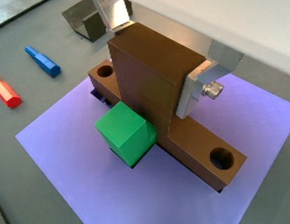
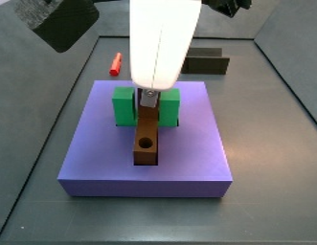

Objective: Pick up the brown object. Move up. Place the brown object on the fixture. Regrasp the brown object. Move to above the board. Insert the brown object.
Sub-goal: Insert the brown object.

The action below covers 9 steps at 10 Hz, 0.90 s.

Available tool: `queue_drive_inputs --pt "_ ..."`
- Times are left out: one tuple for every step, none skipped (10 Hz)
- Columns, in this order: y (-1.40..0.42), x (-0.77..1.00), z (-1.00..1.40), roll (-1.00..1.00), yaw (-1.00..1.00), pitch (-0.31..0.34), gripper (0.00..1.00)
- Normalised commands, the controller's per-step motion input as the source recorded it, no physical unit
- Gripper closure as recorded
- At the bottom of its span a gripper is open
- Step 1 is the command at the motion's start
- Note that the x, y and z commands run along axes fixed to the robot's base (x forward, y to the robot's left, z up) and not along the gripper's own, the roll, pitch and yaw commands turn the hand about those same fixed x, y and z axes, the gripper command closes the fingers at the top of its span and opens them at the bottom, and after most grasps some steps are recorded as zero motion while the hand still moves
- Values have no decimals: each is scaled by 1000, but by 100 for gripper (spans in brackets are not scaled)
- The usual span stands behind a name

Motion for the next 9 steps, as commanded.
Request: queue_drive_inputs --pt "6 -114 -186 117 260 -7 100" --pt "0 0 -191 111 340 -20 100" --pt "0 180 -157 51 103 0 100" --pt "0 183 -140 0 -6 24 100" --pt "0 94 -326 -57 -94 0 100" --pt "0 0 -697 -57 -126 -60 100" --pt "0 0 -749 0 -97 -83 100" --pt "0 0 -623 0 -91 -51 100" --pt "0 0 0 -9 0 -17 100"
